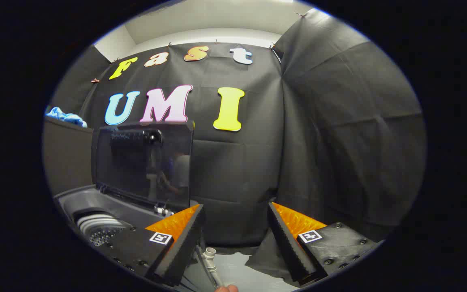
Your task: Put the clothes into the washing machine and then close the washing machine lid.
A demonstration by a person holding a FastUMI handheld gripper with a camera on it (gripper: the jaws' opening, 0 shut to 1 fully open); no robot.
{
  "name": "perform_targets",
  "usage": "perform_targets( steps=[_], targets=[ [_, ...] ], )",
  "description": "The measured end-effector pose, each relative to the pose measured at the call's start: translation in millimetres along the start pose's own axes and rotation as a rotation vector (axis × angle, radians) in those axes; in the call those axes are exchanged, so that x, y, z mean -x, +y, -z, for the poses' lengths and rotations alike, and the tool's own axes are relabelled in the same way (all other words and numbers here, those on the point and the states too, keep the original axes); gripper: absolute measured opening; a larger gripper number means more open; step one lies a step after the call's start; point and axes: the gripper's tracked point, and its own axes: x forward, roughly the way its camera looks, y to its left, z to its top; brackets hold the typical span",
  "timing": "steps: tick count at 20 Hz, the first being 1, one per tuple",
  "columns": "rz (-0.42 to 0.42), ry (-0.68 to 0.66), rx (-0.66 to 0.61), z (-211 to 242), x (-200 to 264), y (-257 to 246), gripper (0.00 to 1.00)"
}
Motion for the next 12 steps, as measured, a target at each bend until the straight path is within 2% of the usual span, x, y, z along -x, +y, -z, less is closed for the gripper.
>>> perform_targets(
  steps=[3, 7, 9, 12],
  targets=[
    [-0.031, -0.031, -0.015, -74, 33, 67, 0.99],
    [-0.123, -0.01, -0.051, -137, 87, 203, 0.99],
    [-0.173, -0.017, -0.117, -173, 125, 283, 0.99],
    [-0.188, -0.004, -0.196, -213, 181, 381, 0.99]
  ],
)
